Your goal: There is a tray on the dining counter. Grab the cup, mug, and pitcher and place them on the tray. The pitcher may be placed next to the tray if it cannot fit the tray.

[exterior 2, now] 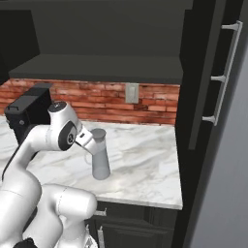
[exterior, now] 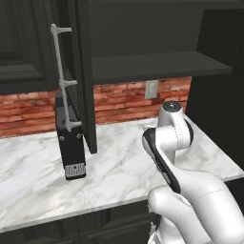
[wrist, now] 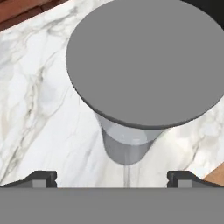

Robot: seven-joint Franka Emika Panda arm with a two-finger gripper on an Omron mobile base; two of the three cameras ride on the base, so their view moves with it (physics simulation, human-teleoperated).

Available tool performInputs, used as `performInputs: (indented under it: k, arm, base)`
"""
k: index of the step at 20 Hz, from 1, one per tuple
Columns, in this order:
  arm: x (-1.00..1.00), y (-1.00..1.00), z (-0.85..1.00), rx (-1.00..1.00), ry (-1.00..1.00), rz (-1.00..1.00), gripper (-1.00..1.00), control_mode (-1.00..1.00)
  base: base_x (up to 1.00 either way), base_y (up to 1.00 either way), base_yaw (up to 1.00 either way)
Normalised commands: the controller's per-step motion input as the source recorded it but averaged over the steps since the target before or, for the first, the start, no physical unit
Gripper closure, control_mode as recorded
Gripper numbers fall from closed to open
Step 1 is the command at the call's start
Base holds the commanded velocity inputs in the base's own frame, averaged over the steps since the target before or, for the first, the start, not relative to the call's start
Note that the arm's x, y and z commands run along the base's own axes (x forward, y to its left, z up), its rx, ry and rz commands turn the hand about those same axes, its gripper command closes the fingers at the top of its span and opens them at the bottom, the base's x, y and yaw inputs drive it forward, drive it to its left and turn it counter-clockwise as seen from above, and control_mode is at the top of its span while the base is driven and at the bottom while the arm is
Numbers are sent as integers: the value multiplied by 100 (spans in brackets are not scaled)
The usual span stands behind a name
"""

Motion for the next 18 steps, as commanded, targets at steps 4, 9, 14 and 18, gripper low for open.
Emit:
performInputs:
  k: [4, 9, 14, 18]
  arm:
    - [30, 0, -9, 0, 0, 0, -100, -100]
    - [23, 0, -13, 0, 0, 0, -100, -100]
    - [3, 0, -17, 0, 0, 0, -100, -100]
    - [-3, 0, -16, 0, 0, 0, -100, -100]
  base:
    - [0, 0, 0]
    - [0, 0, 0]
    - [0, 0, 0]
    - [0, 0, 0]
